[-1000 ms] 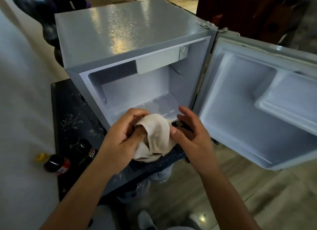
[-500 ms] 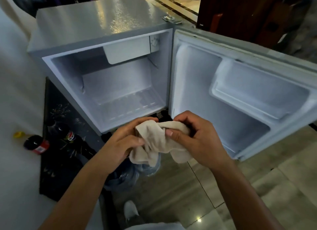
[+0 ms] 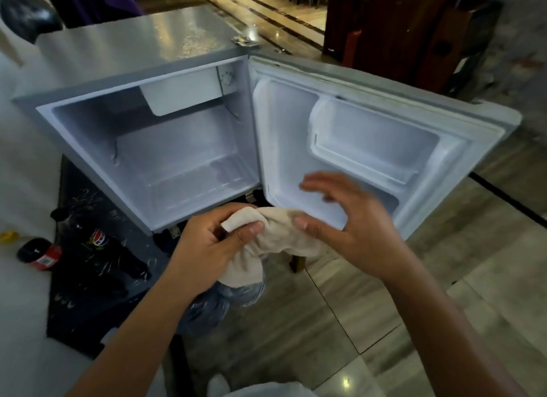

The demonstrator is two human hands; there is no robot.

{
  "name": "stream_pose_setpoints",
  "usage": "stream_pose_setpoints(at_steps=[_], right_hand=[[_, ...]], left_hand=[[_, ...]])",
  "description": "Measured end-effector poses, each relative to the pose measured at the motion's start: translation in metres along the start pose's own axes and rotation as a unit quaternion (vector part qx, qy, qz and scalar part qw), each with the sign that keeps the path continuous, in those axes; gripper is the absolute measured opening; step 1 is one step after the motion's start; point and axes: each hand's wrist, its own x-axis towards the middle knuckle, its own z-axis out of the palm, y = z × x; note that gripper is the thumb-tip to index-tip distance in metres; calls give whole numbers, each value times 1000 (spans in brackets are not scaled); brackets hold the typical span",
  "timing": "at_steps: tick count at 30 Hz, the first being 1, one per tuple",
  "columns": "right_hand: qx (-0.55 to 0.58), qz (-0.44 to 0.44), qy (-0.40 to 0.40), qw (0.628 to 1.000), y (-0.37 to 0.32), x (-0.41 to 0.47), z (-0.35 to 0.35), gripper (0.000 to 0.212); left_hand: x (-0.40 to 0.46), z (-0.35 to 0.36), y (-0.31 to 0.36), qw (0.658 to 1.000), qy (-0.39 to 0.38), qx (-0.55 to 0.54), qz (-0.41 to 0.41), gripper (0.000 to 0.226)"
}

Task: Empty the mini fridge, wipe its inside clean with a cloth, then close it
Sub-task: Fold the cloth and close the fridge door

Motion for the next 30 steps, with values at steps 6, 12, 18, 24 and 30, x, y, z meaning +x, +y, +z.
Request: stream_pose_setpoints(at_steps=[6, 12, 18, 24, 30], right_hand=[[-269, -23, 184, 945, 14, 20, -77, 61], [-399, 129, 177, 891, 39, 31, -114, 68], [-424, 113, 176, 881, 45, 17, -106, 66], [-361, 26, 208, 909, 16, -9, -92, 47], [-242, -43, 133, 960, -26, -29, -68, 43]], left_hand=[[9, -1, 10, 999, 6, 18, 29, 12], [9, -2, 8, 999, 22, 34, 34, 11], [8, 2, 6, 999, 23, 7, 28, 16], [9, -4, 2, 998, 42, 0, 41, 15], [4, -20, -10, 996, 83, -22, 31, 12]])
